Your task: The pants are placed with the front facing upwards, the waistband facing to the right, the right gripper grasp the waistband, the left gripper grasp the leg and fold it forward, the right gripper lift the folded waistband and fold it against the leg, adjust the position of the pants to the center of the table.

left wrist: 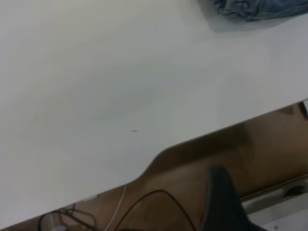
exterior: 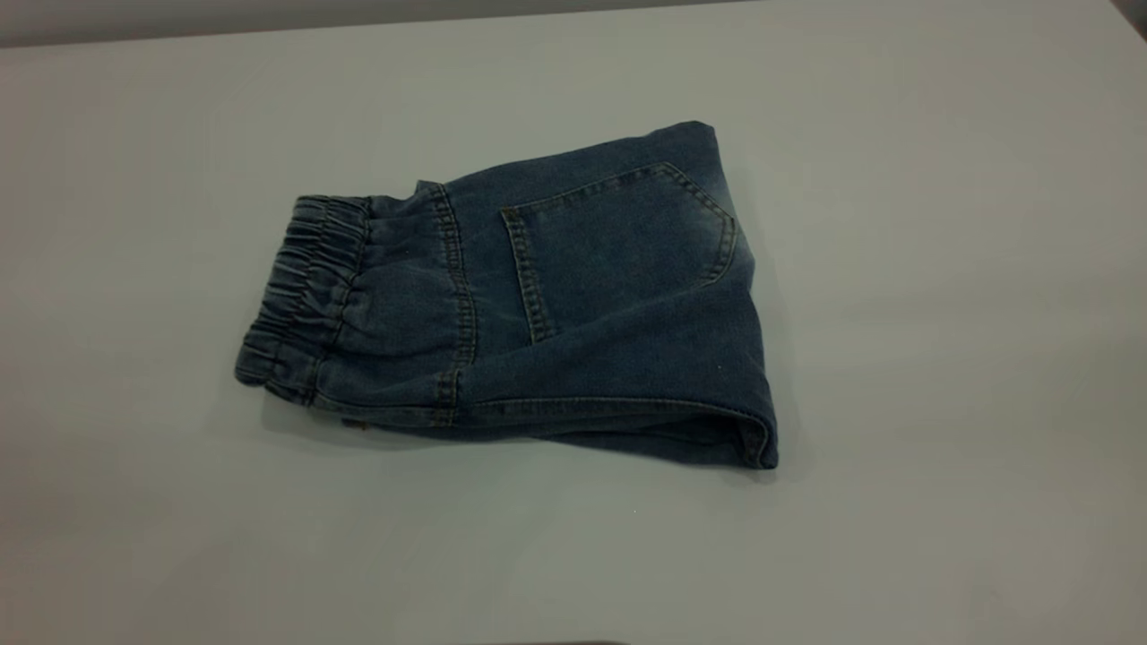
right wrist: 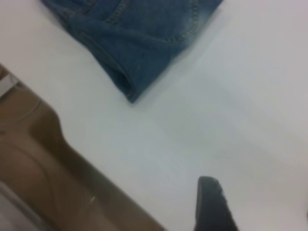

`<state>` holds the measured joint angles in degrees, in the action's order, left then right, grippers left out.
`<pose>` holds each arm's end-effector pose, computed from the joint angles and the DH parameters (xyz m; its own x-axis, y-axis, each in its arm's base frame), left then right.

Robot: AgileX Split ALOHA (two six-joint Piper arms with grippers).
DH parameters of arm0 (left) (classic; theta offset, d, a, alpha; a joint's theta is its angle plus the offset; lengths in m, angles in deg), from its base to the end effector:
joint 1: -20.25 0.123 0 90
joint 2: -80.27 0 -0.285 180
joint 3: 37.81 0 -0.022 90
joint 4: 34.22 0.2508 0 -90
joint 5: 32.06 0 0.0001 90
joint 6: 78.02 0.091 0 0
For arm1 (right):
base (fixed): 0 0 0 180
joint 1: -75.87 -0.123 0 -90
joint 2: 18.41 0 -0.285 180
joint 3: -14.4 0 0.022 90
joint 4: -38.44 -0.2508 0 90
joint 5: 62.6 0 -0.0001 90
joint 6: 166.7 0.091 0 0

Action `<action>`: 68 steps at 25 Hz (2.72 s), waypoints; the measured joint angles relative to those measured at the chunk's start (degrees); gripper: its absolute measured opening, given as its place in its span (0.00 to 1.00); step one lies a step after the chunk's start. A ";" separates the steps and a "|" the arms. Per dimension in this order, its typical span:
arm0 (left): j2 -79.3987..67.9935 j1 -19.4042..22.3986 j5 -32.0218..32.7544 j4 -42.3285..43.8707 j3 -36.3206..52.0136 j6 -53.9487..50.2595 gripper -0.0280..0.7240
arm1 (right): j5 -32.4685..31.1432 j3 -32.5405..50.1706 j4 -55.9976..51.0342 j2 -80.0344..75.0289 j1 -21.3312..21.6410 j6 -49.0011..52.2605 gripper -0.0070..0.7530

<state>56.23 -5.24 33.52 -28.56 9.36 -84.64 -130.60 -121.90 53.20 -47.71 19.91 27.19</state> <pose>0.0326 -0.0065 0.2747 -0.6827 0.2433 -0.6890 0.3230 0.9463 0.0140 0.0409 0.0221 0.2887 -0.5298 -0.5352 -0.6579 -0.6515 0.7535 -0.0883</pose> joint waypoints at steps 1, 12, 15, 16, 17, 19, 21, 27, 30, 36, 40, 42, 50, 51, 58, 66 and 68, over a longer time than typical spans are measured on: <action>0.00 0.00 -0.59 -0.57 0.28 0.00 0.53 | 0.00 0.98 0.13 1.89 0.00 0.82 0.51; 0.00 0.00 -1.77 -7.83 1.81 4.78 0.53 | 2.33 6.16 -7.47 10.03 0.00 1.62 0.51; 0.00 0.00 -1.77 -11.28 1.81 9.18 0.53 | 2.85 6.23 -12.37 10.03 0.00 -2.65 0.51; 0.00 0.00 -1.77 -12.12 1.81 10.28 0.53 | 2.99 6.23 -13.02 10.03 0.00 -3.64 0.51; 0.00 0.00 -1.77 -12.59 1.81 10.82 0.53 | 2.98 6.23 -13.40 10.03 0.00 -4.08 0.51; 0.00 0.00 -1.77 -12.70 1.81 11.31 0.53 | 2.98 6.23 -13.61 10.03 0.00 -4.65 0.51; 0.00 0.00 -1.77 -12.76 1.81 11.51 0.53 | 2.98 6.23 -13.61 10.08 0.00 -4.76 0.51; 0.00 0.00 -1.77 -12.75 2.00 11.65 0.53 | 3.03 6.23 -13.61 10.08 0.00 -4.88 0.51; 0.00 0.00 -1.77 -12.75 2.00 11.65 0.53 | 3.03 6.23 -13.61 10.08 0.00 -4.88 0.51; 0.00 0.00 -1.77 -12.75 2.00 11.65 0.53 | 3.03 6.23 -13.61 10.08 0.00 -4.95 0.51; 0.06 0.42 -1.77 -12.82 2.00 11.65 0.53 | 3.03 6.23 -13.71 10.79 0.82 -5.02 0.51; 0.89 3.14 -1.77 -12.88 2.00 11.71 0.53 | 3.03 6.23 -13.79 11.37 4.96 -5.06 0.51; 8.75 21.74 -1.65 -12.88 2.00 11.71 0.53 | 3.03 6.23 -13.79 12.09 36.64 -5.13 0.51; 10.00 22.78 -1.53 -12.88 2.00 11.78 0.53 | 3.03 6.23 -13.79 12.52 39.80 -5.13 0.51; 17.16 26.62 -1.11 -12.94 2.00 11.84 0.53 | 2.98 6.23 -13.79 19.89 45.65 -5.13 0.51; 17.25 26.63 -0.90 -12.94 2.00 11.84 0.53 | 2.98 6.23 -13.86 22.08 51.22 -5.13 0.51; 17.25 26.63 -0.90 -13.05 2.00 11.84 0.53 | 2.98 6.23 -13.86 22.08 52.46 -5.13 0.51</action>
<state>73.47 21.40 32.63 -41.60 11.36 -72.80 -127.62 -115.67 39.35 -25.62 72.37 22.06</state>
